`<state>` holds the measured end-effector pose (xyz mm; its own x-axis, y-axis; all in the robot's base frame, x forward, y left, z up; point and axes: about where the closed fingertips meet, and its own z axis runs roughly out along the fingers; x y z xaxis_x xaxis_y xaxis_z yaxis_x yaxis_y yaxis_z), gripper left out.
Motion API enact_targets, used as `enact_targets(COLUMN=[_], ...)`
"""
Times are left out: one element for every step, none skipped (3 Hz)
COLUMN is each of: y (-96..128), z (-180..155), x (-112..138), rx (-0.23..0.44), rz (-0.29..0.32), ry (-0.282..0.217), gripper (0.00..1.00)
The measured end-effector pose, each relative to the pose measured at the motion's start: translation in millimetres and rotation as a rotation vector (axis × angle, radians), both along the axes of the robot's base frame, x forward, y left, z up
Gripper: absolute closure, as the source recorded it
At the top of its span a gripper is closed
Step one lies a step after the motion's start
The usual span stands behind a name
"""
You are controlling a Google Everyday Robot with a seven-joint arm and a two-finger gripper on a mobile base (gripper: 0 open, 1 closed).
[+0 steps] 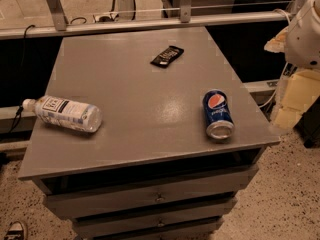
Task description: Pick pepsi can
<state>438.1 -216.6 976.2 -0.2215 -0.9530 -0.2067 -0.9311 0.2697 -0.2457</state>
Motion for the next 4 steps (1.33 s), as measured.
enact_targets(y=[0.0,3.1,23.9,42.2], z=[0.0,-3.8,-27.6,-55.6], x=[0.0,5.0,26.0,52.0], rx=[0.000,0.025,0.108,0.194], rz=[0.000,-0.005,-0.060,-0.198], ry=[0.000,0.000,0.017,0.035], gripper=[0.00,0.00,0.00,0.00])
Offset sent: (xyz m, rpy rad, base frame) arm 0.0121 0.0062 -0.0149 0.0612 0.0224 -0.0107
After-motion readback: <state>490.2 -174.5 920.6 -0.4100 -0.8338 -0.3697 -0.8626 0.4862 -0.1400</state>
